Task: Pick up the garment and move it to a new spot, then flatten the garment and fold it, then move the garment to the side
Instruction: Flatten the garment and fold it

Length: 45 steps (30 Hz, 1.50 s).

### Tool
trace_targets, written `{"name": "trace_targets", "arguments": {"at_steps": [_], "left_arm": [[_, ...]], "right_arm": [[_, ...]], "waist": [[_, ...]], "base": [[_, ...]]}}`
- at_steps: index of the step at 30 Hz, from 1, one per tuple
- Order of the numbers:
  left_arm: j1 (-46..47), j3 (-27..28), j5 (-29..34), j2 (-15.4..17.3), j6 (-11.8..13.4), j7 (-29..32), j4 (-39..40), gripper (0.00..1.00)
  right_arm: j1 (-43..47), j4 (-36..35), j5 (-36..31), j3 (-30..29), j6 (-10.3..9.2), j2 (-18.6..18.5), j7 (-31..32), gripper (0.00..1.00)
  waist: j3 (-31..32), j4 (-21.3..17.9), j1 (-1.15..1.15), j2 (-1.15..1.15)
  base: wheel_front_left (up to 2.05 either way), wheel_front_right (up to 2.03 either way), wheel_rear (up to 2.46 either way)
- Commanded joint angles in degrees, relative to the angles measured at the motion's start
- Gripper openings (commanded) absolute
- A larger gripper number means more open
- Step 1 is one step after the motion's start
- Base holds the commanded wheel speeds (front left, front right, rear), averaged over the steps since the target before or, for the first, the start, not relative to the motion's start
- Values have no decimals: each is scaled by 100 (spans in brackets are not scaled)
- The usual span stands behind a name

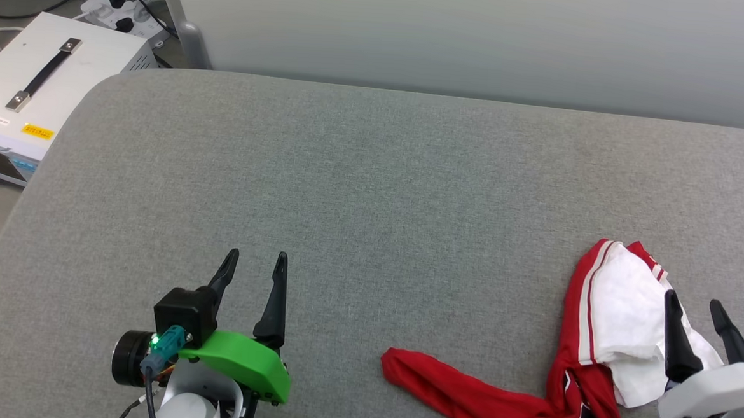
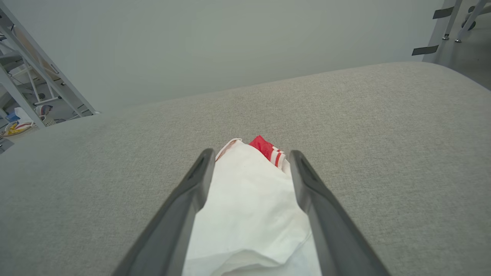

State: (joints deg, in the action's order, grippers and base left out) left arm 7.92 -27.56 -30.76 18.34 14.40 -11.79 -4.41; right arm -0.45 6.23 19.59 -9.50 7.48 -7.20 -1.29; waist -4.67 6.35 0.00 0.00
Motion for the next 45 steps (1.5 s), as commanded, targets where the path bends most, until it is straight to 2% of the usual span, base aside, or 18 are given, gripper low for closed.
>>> {"name": "trace_targets", "arguments": {"at_steps": [1,7,10,20,38,39,40,45], "left_arm": [[-70,3,-23,53,29,9,31,100],[-103,31,-34,119,68,19,71,100],[-109,40,-42,141,88,32,90,100],[-88,10,-55,139,118,42,124,100],[138,-71,-92,-68,29,-96,-48,100],[151,-75,-93,-76,20,-104,-64,100],[160,-78,-94,-81,14,-110,-77,100],[192,-90,-94,-105,-3,-140,-137,100]], "right_arm": [[167,-136,-93,-16,1,43,24,100],[675,-807,-357,-61,1,236,210,100],[964,-1049,-405,-22,1,324,494,100],[1285,-1341,-145,129,1,375,1954,100],[430,-1261,-166,842,1,-528,2756,100],[402,-1218,-147,900,1,-578,2819,35],[382,-1193,-114,945,1,-610,2853,0],[312,-1112,-7,1048,1,-732,2912,0]], "waist": [[19,-9,0,0],[40,-74,0,0],[37,-114,0,0],[-13,-202,0,0],[-394,65,0,0],[-399,69,0,0],[-400,72,0,0],[-395,85,0,0]], "base": [[0,0,0],[0,0,0],[0,0,0],[0,0,0],[0,0,0],[0,0,0],[0,0,0],[0,0,0]]}}
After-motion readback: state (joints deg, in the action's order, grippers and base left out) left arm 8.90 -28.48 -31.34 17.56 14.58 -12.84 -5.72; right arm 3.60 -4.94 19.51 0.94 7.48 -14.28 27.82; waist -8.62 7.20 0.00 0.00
